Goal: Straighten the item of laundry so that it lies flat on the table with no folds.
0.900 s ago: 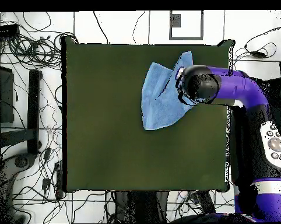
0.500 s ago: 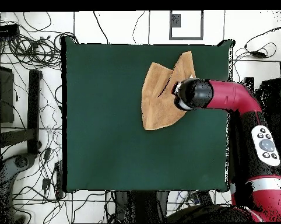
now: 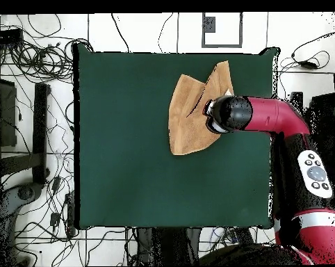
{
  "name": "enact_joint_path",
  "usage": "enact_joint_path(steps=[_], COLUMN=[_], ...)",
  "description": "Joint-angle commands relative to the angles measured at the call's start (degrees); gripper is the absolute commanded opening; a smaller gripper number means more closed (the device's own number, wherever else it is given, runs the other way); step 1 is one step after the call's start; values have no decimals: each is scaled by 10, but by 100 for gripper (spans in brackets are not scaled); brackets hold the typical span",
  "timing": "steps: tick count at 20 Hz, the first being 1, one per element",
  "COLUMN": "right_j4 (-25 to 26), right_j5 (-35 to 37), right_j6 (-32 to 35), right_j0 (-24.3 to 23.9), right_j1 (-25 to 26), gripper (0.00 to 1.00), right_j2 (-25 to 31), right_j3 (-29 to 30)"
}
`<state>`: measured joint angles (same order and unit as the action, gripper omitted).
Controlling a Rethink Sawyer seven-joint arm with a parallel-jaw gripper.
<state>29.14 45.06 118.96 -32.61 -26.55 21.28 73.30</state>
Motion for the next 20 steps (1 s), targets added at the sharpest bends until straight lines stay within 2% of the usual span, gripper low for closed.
enact_joint_path(steps=[1, 12, 20], right_j4=[4, 0, -24], right_j5=[-19, -11, 24], right_j6=[-26, -32, -23], right_j0=[20, 16, 5], right_j1=[13, 22, -24], gripper=[100, 100, 100], right_j2=[11, 14, 7], right_j3=[55, 49, 82])
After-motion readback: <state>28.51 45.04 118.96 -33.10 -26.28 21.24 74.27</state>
